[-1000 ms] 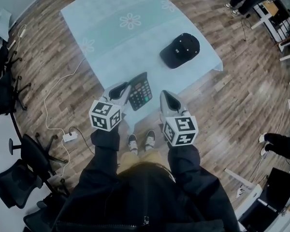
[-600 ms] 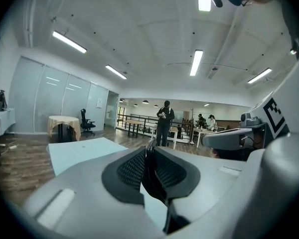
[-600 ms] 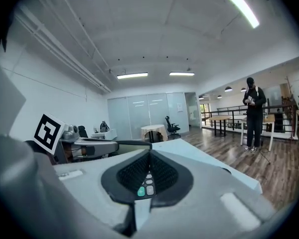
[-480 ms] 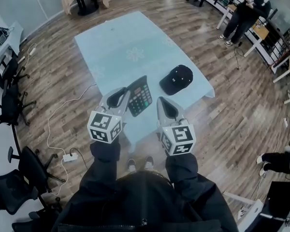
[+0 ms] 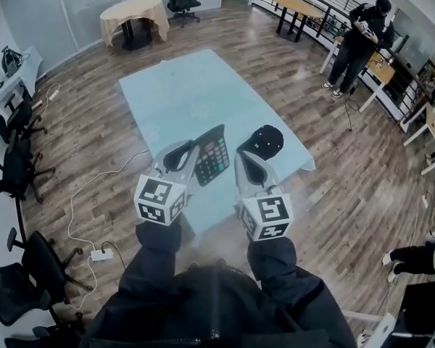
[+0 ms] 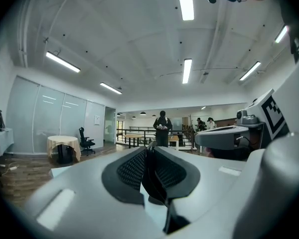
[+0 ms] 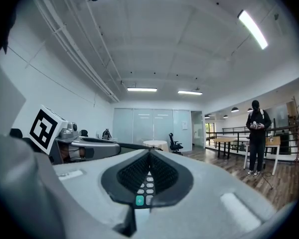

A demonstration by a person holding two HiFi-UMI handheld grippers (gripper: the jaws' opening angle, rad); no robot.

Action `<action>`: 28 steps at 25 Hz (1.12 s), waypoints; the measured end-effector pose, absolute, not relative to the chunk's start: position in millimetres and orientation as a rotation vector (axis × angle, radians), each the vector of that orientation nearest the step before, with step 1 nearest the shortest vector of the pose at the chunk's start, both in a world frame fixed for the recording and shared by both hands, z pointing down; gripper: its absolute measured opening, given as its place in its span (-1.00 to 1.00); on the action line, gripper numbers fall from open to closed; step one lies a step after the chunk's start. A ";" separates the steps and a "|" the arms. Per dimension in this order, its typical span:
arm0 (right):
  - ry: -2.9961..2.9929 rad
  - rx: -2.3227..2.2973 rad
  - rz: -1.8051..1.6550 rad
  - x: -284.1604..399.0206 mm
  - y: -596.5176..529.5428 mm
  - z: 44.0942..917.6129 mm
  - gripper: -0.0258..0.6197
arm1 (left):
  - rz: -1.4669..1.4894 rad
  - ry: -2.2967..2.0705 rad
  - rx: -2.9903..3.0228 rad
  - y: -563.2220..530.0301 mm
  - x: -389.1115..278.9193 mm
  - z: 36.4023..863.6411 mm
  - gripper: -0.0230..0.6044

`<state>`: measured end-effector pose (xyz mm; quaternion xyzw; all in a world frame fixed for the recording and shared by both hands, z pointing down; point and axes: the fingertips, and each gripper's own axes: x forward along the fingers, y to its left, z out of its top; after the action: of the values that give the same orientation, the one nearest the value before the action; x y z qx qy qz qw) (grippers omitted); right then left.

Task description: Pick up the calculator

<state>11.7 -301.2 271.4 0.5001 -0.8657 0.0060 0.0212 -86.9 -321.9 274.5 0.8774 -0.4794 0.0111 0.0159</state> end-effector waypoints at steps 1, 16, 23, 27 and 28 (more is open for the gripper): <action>-2.688 1.548 0.009 10.5 -301.5 268.5 -0.92 | 0.036 -1.494 2.731 -321.3 -86.7 272.6 -0.76; -2.717 1.576 -0.074 11.4 -310.8 240.5 -0.92 | 0.051 -1.536 2.784 -316.4 -86.3 248.9 -0.76; -2.718 1.597 -0.069 16.7 -311.7 236.2 -0.93 | 0.049 -1.519 2.790 -316.1 -83.8 247.1 -0.76; -2.711 1.589 -0.079 16.8 -313.0 236.7 -0.93 | 0.052 -1.515 2.790 -318.7 -82.4 249.0 -0.76; -2.711 1.590 -0.077 16.4 -313.9 236.8 -0.93 | 0.051 -1.516 2.790 -319.6 -83.0 249.2 -0.76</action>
<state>16.4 -313.9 236.8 0.5058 -0.8623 -0.0246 -0.0014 -83.0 -319.6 249.2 0.8784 -0.4773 0.0162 -0.0168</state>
